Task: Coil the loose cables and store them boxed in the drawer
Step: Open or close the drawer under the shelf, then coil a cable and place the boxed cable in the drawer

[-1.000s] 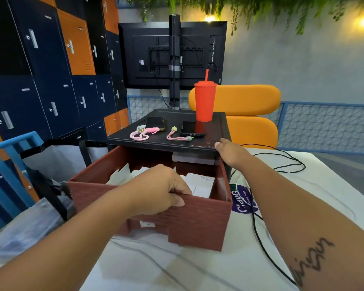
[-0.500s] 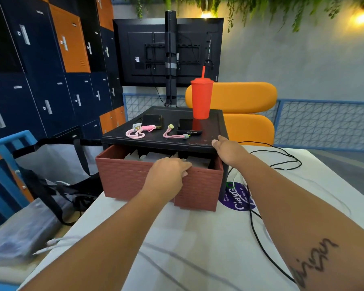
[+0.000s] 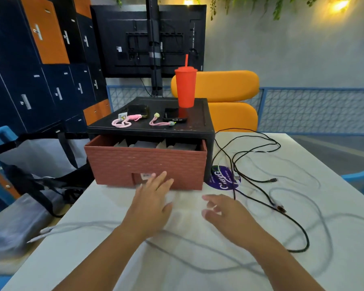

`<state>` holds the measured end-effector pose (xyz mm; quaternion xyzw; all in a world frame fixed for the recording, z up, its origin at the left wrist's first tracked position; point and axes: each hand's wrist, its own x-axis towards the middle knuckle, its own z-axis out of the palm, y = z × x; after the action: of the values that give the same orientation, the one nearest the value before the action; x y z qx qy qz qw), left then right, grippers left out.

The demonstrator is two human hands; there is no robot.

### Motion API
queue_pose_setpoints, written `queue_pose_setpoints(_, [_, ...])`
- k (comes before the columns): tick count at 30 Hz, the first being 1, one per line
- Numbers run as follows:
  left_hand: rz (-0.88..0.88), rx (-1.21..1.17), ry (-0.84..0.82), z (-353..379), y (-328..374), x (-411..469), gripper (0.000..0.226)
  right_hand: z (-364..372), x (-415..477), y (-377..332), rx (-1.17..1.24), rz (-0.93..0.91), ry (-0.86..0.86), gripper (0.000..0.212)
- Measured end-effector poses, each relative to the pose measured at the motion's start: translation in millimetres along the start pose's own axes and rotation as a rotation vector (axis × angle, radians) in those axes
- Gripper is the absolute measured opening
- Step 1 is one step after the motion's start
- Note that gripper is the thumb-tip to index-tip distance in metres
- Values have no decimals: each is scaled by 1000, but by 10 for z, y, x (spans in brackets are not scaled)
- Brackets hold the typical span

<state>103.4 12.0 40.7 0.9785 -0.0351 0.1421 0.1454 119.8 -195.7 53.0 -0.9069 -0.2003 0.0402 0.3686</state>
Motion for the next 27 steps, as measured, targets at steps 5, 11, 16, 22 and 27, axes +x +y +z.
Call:
queue_pose_setpoints(5, [-64, -219, -72, 207, -42, -422, 63, 178, -468, 102, -204, -43, -137, 55])
queue_pose_setpoints(11, [42, -287, 2, 336, -23, -766, 62, 272, -656, 121, -444, -128, -88, 20])
queue_pose_setpoints(16, [156, -249, 73, 334, 15, -822, 46, 286, -749, 195, -477, -254, 8, 18])
queue_pose_setpoints(22, [84, -115, 162, 205, -190, -850, 41, -90, -799, -43, -437, -164, 100, 16])
queue_pose_setpoints(27, [-23, -31, 163, -56, -458, -857, 22, -392, -684, -217, -392, -156, 187, 16])
